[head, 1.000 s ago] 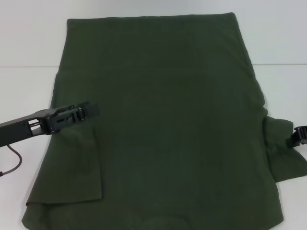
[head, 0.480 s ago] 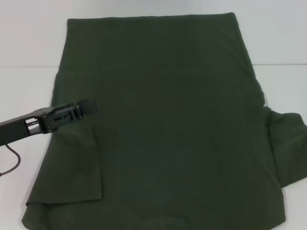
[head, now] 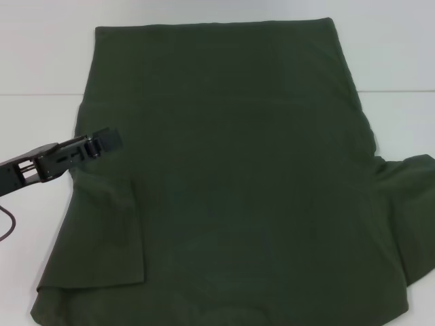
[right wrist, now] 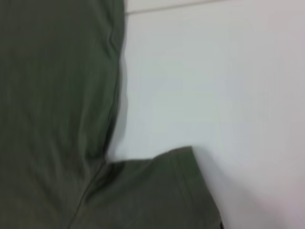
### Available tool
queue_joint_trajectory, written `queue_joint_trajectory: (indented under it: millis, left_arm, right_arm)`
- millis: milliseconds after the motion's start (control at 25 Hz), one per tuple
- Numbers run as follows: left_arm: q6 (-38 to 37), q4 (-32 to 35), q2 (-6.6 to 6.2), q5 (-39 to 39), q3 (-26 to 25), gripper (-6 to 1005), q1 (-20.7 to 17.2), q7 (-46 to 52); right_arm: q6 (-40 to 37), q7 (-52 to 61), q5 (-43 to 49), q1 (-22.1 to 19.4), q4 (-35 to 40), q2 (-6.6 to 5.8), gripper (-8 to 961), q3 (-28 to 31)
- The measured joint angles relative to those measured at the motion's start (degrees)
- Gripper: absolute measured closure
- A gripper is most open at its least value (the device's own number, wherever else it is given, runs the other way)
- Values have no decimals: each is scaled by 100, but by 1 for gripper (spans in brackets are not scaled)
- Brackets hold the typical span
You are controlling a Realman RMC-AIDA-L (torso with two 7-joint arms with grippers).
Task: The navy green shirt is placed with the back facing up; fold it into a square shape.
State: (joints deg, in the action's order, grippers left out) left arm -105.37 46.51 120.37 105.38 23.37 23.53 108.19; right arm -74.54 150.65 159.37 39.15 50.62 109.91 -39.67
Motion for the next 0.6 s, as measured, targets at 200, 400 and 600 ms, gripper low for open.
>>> queue_joint_trajectory:
  millis: [200, 400, 600]
  left_arm:
    - [-2, 1, -5, -11, -41, 432, 18, 60]
    - [-2, -1, -5, -27, -52, 432, 9, 80]
    - [0, 5, -6, -90, -68, 431, 0, 96]
  right_arm:
    - [57, 15, -36, 94, 1, 8, 902, 77]
    - [-66, -26, -351, 152, 2, -9, 894, 255]
    - [-897, -112, -785, 311, -34, 1, 887, 188]
